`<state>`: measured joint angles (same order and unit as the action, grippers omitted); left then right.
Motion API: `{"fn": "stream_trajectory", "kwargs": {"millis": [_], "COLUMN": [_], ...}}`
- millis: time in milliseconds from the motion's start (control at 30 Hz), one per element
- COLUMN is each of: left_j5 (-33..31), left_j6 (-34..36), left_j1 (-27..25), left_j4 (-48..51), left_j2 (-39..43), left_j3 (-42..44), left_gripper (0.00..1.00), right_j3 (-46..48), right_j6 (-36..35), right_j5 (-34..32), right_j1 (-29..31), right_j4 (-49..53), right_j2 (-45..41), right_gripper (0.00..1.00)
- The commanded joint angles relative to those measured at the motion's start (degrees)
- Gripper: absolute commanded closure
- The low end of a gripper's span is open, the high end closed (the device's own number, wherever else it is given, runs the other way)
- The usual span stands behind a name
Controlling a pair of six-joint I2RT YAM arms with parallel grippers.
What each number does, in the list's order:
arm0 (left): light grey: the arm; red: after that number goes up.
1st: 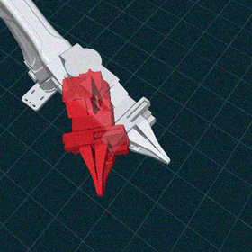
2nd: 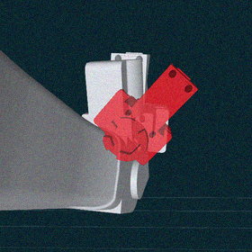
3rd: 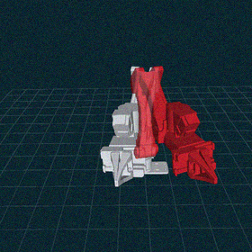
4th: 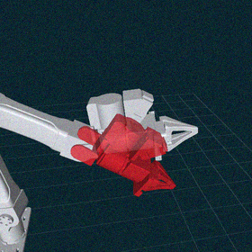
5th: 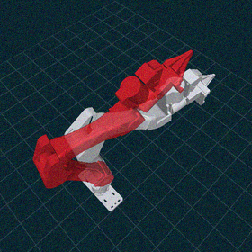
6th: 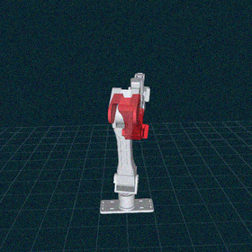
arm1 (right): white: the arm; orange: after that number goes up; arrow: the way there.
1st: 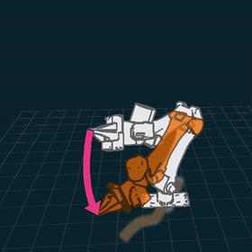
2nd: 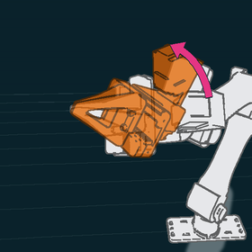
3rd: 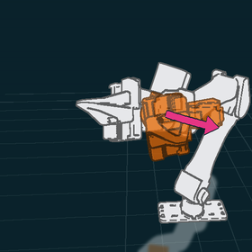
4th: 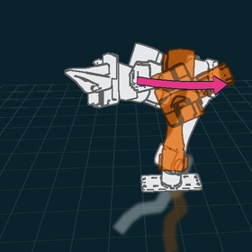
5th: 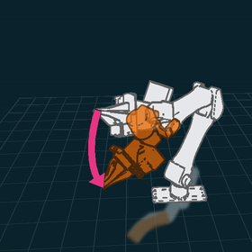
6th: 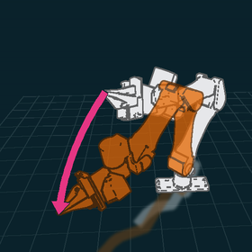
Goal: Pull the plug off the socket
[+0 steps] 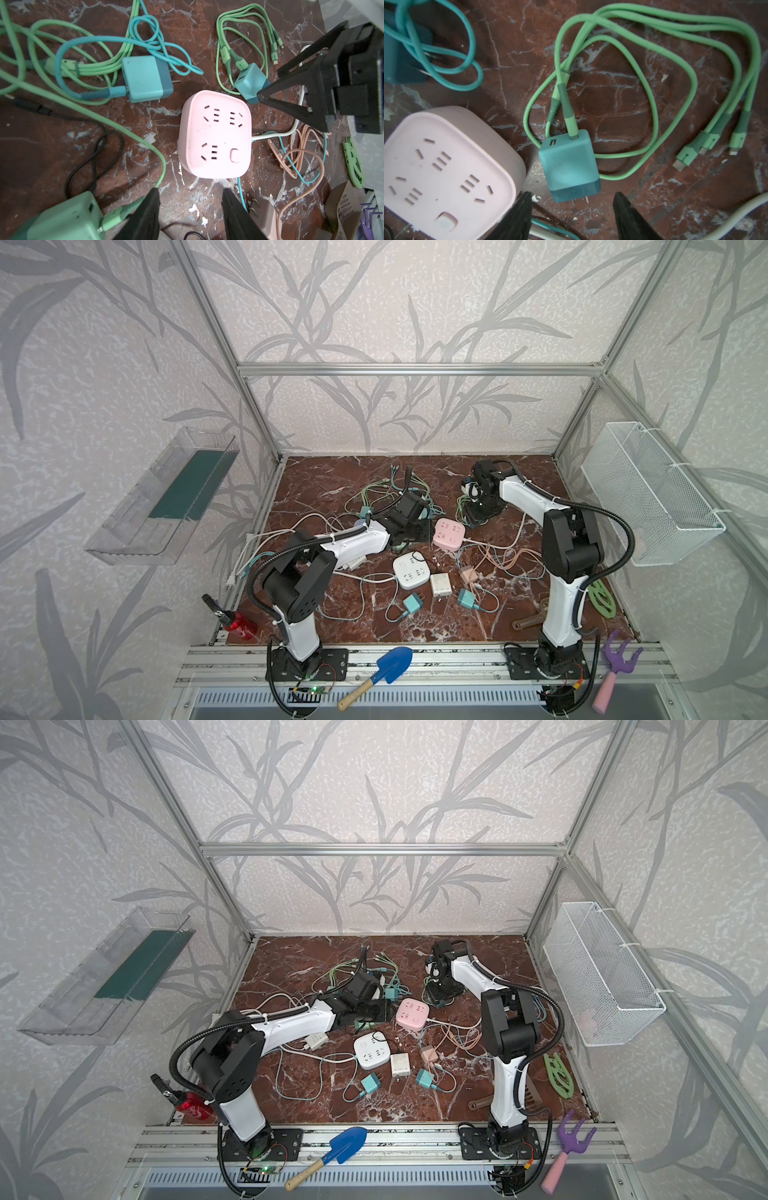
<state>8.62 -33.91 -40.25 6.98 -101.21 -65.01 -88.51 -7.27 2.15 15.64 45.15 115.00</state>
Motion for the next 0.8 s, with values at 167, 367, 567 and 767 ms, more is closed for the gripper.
{"fn": "stream_trajectory", "kwargs": {"millis": [167,367,567,767], "left_j5": [-6.5,-10.3,-15.7,-20.9], "left_j6": [3.2,4.5,6.1,7.6], "left_j1": [-0.3,-0.3,-0.3,-0.3], "left_j4": [-1.9,-3.5,-3.7,-6.8], "left_j2": [6.2,9.9,13.6,18.8], "left_j3": [3.0,5.5,8.1,13.2], "left_gripper": [0.28,0.19,0.08,0.01], "right_j3": [14.4,28.2,42.7,52.7], "right_j6": [0.4,0.5,1.5,2.0], "right_j5": [1.0,-1.2,-1.6,-4.4], "right_j1": [0.2,0.2,0.2,0.2], "right_j4": [-15.8,-31.3,-48.0,-58.6], "right_j2": [-16.1,-28.7,-41.0,-48.6], "right_gripper": [0.35,0.32,0.23,0.17]}}
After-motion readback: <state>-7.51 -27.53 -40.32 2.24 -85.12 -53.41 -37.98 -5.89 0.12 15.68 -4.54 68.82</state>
